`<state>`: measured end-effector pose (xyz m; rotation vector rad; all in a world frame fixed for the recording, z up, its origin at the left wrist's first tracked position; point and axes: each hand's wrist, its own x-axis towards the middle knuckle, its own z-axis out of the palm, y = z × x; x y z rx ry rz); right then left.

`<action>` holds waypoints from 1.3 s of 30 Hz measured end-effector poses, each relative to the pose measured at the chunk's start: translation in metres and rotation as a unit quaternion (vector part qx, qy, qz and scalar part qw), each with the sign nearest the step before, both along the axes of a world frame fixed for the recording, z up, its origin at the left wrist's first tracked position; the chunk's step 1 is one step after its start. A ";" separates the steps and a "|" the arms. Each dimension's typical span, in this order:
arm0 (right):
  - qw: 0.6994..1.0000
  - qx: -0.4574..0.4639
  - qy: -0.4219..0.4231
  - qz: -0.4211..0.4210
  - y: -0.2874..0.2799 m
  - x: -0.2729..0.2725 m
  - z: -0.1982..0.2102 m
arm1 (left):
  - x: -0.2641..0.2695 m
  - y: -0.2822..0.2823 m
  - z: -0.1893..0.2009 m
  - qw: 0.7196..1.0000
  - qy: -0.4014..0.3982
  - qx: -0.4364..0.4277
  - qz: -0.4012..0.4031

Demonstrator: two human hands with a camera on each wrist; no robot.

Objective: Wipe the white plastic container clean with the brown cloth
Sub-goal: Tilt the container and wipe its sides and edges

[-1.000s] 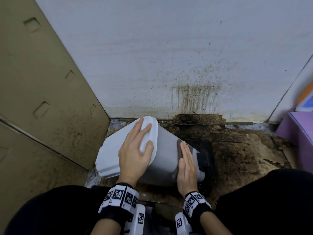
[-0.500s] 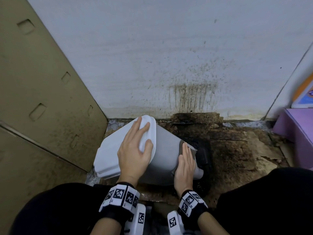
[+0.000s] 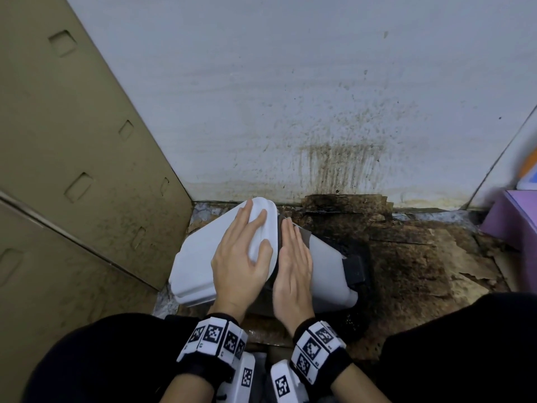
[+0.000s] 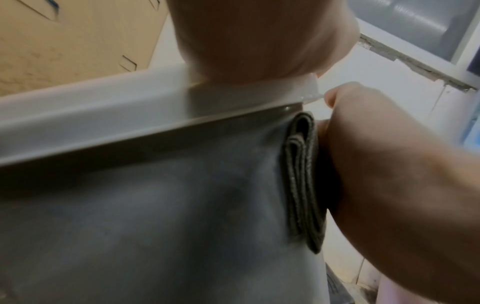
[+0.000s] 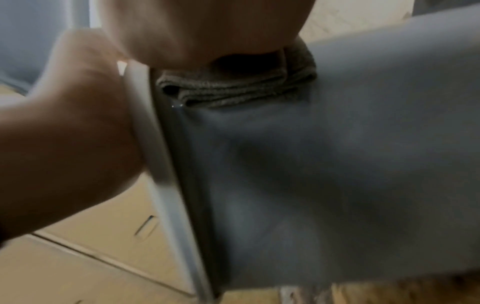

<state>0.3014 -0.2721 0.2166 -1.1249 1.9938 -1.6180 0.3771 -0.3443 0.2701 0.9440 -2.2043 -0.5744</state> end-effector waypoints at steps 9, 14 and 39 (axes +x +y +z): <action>0.996 0.034 -0.023 0.082 -0.002 -0.051 -0.009 | -0.001 0.003 -0.002 1.000 0.001 -0.007 -0.011; 0.994 0.075 -0.046 0.058 0.005 -0.073 -0.038 | -0.003 0.006 -0.001 1.000 0.002 -0.014 -0.008; 0.989 0.050 -0.130 -0.046 0.003 -0.036 -0.005 | -0.016 0.012 -0.001 1.000 0.006 -0.025 -0.014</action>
